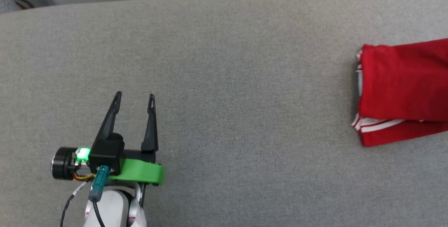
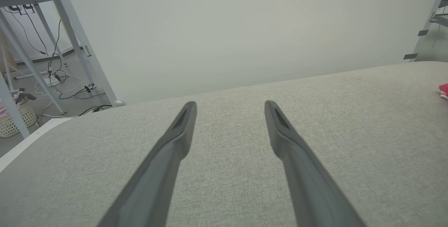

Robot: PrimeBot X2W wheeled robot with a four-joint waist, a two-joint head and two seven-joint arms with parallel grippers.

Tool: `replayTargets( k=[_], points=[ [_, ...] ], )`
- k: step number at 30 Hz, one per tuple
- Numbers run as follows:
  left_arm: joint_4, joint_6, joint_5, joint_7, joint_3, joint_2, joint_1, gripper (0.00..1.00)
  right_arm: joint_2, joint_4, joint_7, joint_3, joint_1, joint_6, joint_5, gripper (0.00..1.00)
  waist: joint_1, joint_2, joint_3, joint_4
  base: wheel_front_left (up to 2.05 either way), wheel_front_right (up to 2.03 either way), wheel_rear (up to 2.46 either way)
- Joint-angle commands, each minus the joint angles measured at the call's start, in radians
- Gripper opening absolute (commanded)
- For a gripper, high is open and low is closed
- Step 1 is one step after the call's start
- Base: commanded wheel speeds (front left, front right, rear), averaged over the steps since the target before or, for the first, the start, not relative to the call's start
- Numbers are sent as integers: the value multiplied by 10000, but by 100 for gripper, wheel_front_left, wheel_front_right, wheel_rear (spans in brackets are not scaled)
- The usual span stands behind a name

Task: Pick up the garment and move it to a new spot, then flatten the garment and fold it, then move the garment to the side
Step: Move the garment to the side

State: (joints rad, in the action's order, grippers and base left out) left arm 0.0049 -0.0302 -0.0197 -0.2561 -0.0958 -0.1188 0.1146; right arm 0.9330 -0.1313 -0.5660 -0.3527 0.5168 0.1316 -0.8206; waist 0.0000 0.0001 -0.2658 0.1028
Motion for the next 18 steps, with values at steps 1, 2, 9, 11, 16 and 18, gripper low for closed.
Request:
replayTargets(
  k=[1, 2, 9, 11, 16, 18],
  points=[
    [-111, 24, 106, -57, 11, -102, 290, 100, 122, -284, 108, 159, 286, -9, 101, 0, 0, -1, -1116, 275, 0, 0, 0],
    [-193, 34, 127, -57, 10, -140, 420, 100, 251, -595, 135, 269, 420, -9, 175, 0, 0, -1, -1332, 268, 0, 0, 0],
    [-668, 70, 257, -57, -77, -346, 1201, 100, 920, -2920, 689, 1029, 1511, -9, 624, 0, 0, -1, -2525, 185, 0, 0, 0],
    [-785, 51, 282, -57, -98, -378, 1283, 100, 920, -3426, 718, 1268, 1742, -9, 568, 0, 0, -1, -2713, 194, 0, 0, 0],
    [-1054, 24, 299, -57, -125, -502, 1469, 100, 1042, -4336, 1210, 1521, 2246, -9, 824, 0, 0, -1, -3150, 199, 0, 0, 0],
    [-1081, 17, 292, -57, -127, -552, 1517, 100, 980, -4597, 1435, 1510, 2425, -9, 858, 0, 0, -1, -3227, 202, 0, 0, 0]
  ],
)
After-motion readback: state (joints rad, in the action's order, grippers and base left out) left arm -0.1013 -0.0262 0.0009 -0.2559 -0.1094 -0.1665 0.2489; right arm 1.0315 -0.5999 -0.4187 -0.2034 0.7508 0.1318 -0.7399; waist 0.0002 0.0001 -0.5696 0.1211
